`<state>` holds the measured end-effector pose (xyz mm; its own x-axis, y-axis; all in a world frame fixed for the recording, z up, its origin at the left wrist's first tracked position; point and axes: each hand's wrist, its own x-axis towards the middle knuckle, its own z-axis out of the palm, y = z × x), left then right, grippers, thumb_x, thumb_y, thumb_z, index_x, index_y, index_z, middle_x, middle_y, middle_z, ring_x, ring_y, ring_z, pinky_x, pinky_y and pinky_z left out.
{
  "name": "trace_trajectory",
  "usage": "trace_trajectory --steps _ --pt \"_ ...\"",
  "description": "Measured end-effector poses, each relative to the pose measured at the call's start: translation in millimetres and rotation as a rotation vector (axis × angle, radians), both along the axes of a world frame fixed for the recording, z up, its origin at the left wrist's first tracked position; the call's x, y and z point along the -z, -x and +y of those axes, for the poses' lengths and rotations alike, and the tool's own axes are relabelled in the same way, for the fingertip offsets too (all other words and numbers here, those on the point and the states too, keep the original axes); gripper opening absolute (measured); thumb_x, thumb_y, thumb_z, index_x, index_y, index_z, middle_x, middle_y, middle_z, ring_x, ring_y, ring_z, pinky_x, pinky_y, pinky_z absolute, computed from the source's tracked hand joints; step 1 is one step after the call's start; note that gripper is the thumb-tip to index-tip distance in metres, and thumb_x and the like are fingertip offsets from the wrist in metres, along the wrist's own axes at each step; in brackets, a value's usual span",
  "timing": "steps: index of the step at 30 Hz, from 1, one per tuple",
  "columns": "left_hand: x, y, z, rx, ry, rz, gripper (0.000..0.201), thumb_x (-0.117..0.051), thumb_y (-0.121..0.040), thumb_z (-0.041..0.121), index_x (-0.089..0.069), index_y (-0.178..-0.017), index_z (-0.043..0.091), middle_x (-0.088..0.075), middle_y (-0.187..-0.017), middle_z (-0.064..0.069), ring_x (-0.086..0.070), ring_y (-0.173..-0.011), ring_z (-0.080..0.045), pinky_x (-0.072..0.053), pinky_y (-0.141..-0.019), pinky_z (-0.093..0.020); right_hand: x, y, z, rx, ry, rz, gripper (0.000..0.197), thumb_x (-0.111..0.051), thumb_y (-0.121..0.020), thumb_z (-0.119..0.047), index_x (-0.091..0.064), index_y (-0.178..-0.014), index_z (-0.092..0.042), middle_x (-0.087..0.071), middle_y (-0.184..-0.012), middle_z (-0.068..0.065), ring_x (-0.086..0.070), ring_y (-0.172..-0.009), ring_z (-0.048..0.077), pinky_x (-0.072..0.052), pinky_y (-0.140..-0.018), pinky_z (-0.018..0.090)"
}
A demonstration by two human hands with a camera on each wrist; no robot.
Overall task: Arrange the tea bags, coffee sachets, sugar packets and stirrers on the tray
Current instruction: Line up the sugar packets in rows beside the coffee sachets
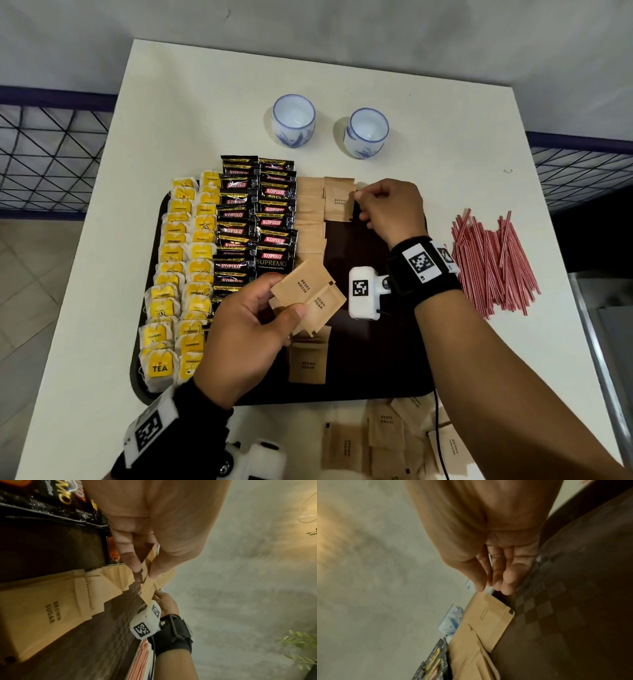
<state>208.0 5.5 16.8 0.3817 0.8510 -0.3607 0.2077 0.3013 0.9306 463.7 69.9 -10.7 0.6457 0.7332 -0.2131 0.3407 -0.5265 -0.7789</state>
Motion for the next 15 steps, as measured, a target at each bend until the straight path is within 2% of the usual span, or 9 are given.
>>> trace_trajectory --steps 1,3,5,7,9,11,13,15 --pt "0 -1 1 -0.002 -0.003 0.002 0.035 -0.072 -0.087 0.004 -0.069 -0.103 0.034 -0.076 -0.097 0.015 -0.072 -0.079 -0.008 -0.054 -0.051 -0.022 -4 0 -5 0.0 -0.011 -0.006 0.013 -0.071 -0.083 -0.025 -0.069 -0.07 -0.022 -0.071 -0.066 0.004 -0.07 -0.063 0.021 -0.06 -0.072 0.046" --pt "0 -2 3 -0.005 -0.004 0.002 0.032 -0.072 -0.087 0.005 -0.07 -0.103 0.032 -0.076 -0.096 0.015 -0.071 -0.075 -0.006 -0.053 -0.051 -0.022 -14 3 -18 -0.04 -0.022 0.024 0.009 -0.07 -0.085 -0.024 -0.07 -0.076 -0.022 -0.073 -0.072 0.003 -0.07 -0.064 0.016 -0.057 -0.064 0.038" --pt "0 -4 5 -0.001 -0.001 -0.003 0.031 -0.072 -0.088 0.006 -0.07 -0.101 0.033 -0.076 -0.095 0.015 -0.071 -0.077 -0.005 -0.053 -0.052 -0.021 -29 12 -36 -0.151 -0.042 0.168 0.006 -0.072 -0.088 -0.019 -0.072 -0.085 -0.024 -0.073 -0.08 0.005 -0.067 -0.065 0.013 -0.048 -0.055 0.029" --pt "1 -8 7 0.013 -0.005 -0.005 0.031 -0.072 -0.088 0.005 -0.07 -0.1 0.033 -0.077 -0.095 0.014 -0.071 -0.078 -0.004 -0.052 -0.052 -0.019 -42 21 -55 -0.333 -0.067 0.351 0.018 -0.076 -0.085 -0.015 -0.073 -0.099 -0.026 -0.071 -0.085 0.004 -0.065 -0.072 0.014 -0.047 -0.054 0.026" --pt "1 -11 8 0.037 -0.013 -0.009 0.03 -0.072 -0.087 0.002 -0.071 -0.097 0.031 -0.077 -0.092 0.011 -0.069 -0.073 0.0 -0.051 -0.053 -0.017 -51 28 -69 -0.528 -0.077 0.428 0.046 -0.08 -0.08 -0.011 -0.067 -0.12 -0.029 -0.067 -0.098 0.005 -0.06 -0.08 0.017 -0.049 -0.065 0.021" --pt "1 -14 9 0.077 -0.034 -0.001 0.029 -0.072 -0.086 0.001 -0.071 -0.094 0.03 -0.077 -0.088 0.008 -0.065 -0.065 0.002 -0.05 -0.054 -0.017 -54 34 -76 -0.698 -0.069 0.349 0.061 -0.082 -0.078 -0.009 -0.062 -0.131 -0.031 -0.063 -0.107 0.005 -0.057 -0.087 0.021 -0.046 -0.078 0.017" --pt "0 -18 9 0.117 -0.047 0.011 0.029 -0.073 -0.086 0.003 -0.072 -0.094 0.032 -0.076 -0.085 0.008 -0.065 -0.065 0.001 -0.051 -0.055 -0.018 -52 39 -78 -0.776 -0.061 0.244 0.051 -0.082 -0.077 -0.007 -0.069 -0.123 -0.027 -0.06 -0.104 0.006 -0.058 -0.092 0.02 -0.047 -0.083 0.022" --pt "0 -20 10 0.146 -0.028 0.002 0.03 -0.075 -0.085 0.005 -0.072 -0.096 0.032 -0.076 -0.087 0.01 -0.069 -0.072 -0.001 -0.052 -0.058 -0.018 -48 44 -77 -0.703 -0.066 0.209 0.035 -0.081 -0.077 -0.005 -0.075 -0.106 -0.022 -0.061 -0.097 0.003 -0.061 -0.09 0.018 -0.05 -0.087 0.03"
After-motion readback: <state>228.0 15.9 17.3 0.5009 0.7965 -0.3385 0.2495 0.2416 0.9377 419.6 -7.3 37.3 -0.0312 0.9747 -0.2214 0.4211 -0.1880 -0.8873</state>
